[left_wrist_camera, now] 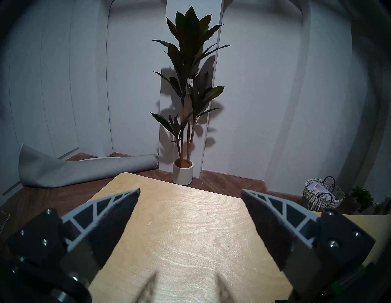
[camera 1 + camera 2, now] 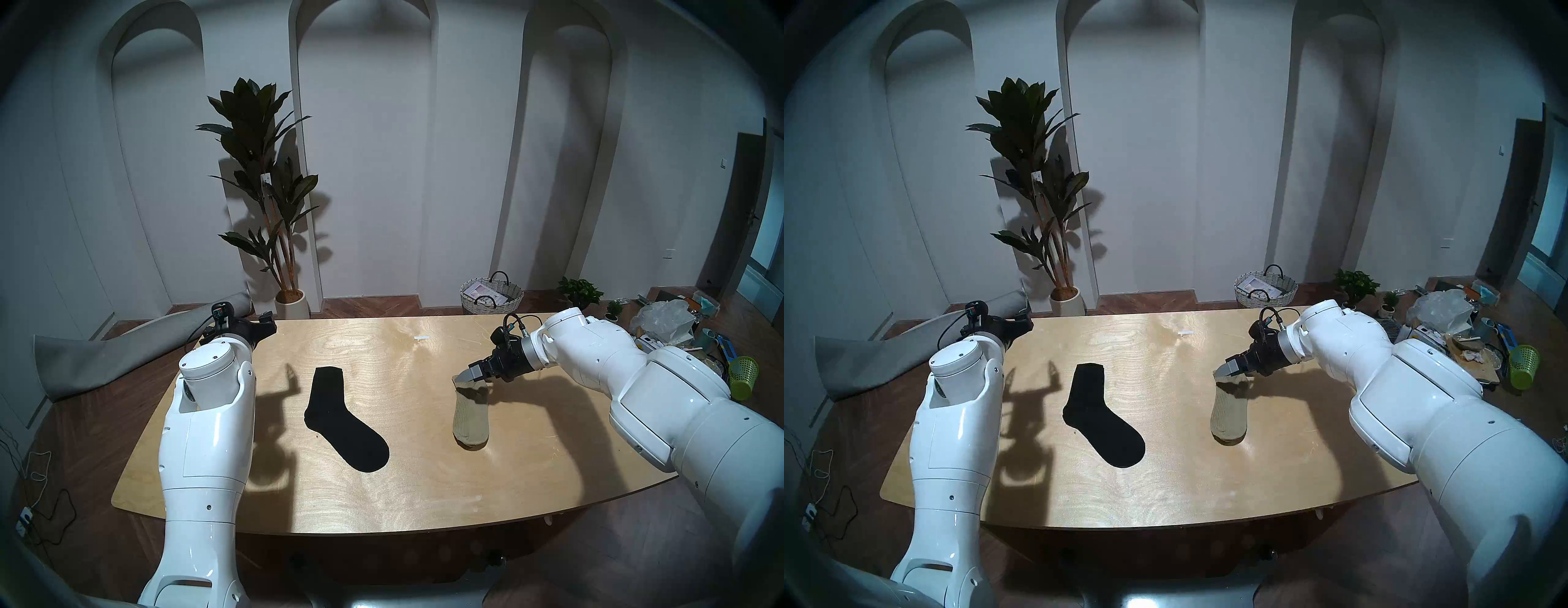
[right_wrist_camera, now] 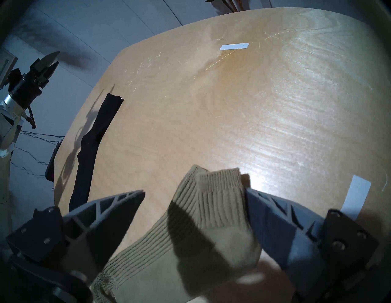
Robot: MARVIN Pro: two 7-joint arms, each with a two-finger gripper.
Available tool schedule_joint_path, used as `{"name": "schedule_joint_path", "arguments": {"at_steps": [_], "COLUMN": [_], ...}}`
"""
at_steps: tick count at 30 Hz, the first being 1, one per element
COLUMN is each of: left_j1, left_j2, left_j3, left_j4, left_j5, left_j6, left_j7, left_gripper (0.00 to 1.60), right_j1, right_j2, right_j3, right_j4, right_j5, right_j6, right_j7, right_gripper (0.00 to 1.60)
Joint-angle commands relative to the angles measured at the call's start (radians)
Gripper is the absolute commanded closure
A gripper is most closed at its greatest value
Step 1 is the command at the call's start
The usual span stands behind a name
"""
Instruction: Fold socks in half once and place them neatly on the table
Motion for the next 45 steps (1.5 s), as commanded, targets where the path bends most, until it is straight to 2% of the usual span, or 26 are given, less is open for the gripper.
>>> {"name": "schedule_joint_path", "arguments": {"at_steps": [1, 2, 4, 9, 18, 27, 35, 41, 45], "left_j1": [0.009, 0.01, 0.014, 0.022, 0.028, 0.042, 0.061, 0.073, 0.086], "left_j2": [-0.006, -0.006, -0.007, -0.007, -0.008, -0.012, -0.019, -0.026, -0.031], "left_j3": [-0.005, -0.007, -0.011, -0.017, -0.025, -0.046, -0.07, -0.086, -0.099], "left_j4": [-0.041, -0.044, -0.049, -0.055, -0.063, -0.075, -0.082, -0.093, -0.108], "left_j5": [-0.007, -0.008, -0.01, -0.012, -0.019, -0.031, -0.041, -0.051, -0.054], "left_j6": [-0.005, -0.005, -0.006, -0.006, -0.008, -0.012, -0.021, -0.034, -0.043], "left_j7": [-0.002, -0.001, 0.001, 0.004, 0.003, 0.003, 0.006, 0.007, 0.01], "left_gripper": [0.0, 0.0, 0.0, 0.0, 0.0, 0.0, 0.0, 0.0, 0.0], "right_j1": [-0.018, -0.017, -0.012, 0.012, 0.055, 0.111, 0.147, 0.143, 0.123], "right_j2": [-0.032, -0.033, -0.037, -0.04, -0.05, -0.036, -0.044, -0.052, -0.044], "right_j3": [0.009, 0.015, 0.021, 0.073, 0.089, 0.037, 0.02, 0.001, -0.017], "right_j4": [0.043, 0.048, 0.056, 0.073, 0.074, 0.032, 0.018, 0.008, -0.001], "right_j5": [0.006, 0.011, 0.012, 0.057, 0.06, -0.001, -0.032, -0.058, -0.08], "right_j6": [-0.019, -0.02, -0.029, -0.035, -0.031, -0.08, -0.123, -0.174, -0.238], "right_j7": [-0.049, -0.052, -0.073, -0.099, -0.143, -0.17, -0.201, -0.213, -0.199], "right_gripper": [0.83, 1.04, 1.6, 1.6, 1.6, 1.6, 1.6, 1.6, 1.6]}}
